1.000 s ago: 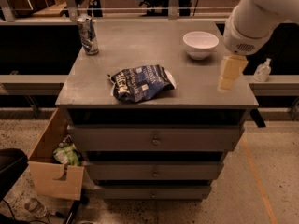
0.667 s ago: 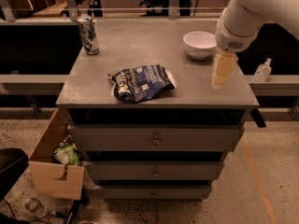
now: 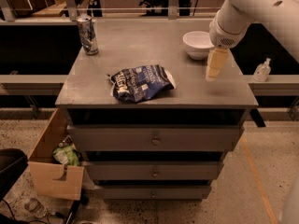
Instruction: Move white bowl near redbull can
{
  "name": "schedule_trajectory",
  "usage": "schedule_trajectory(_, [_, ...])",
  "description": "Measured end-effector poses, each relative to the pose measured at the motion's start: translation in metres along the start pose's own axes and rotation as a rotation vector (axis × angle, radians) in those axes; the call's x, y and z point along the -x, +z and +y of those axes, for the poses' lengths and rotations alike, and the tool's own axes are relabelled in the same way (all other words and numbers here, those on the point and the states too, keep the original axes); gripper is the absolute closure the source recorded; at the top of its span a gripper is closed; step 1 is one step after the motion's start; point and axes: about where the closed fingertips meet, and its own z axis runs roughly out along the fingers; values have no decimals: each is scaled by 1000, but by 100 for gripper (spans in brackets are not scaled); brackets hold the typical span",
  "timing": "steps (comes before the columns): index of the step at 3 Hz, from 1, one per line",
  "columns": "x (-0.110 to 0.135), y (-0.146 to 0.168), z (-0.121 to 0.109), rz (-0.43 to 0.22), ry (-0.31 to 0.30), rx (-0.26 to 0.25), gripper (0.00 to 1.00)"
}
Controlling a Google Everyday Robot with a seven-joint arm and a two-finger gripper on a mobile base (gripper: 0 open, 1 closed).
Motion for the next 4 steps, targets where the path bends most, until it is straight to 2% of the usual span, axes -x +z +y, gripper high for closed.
schedule_trajectory(1, [-4,26,-21,-30,20,28,0])
schedule_trajectory(2, [-5,48,-32,-67,43,58,0])
schedule_trajectory(3, [-1,63,-39,-98,52,80,15])
schedule_trajectory(4, [1,71,-43,-118,57,97,38])
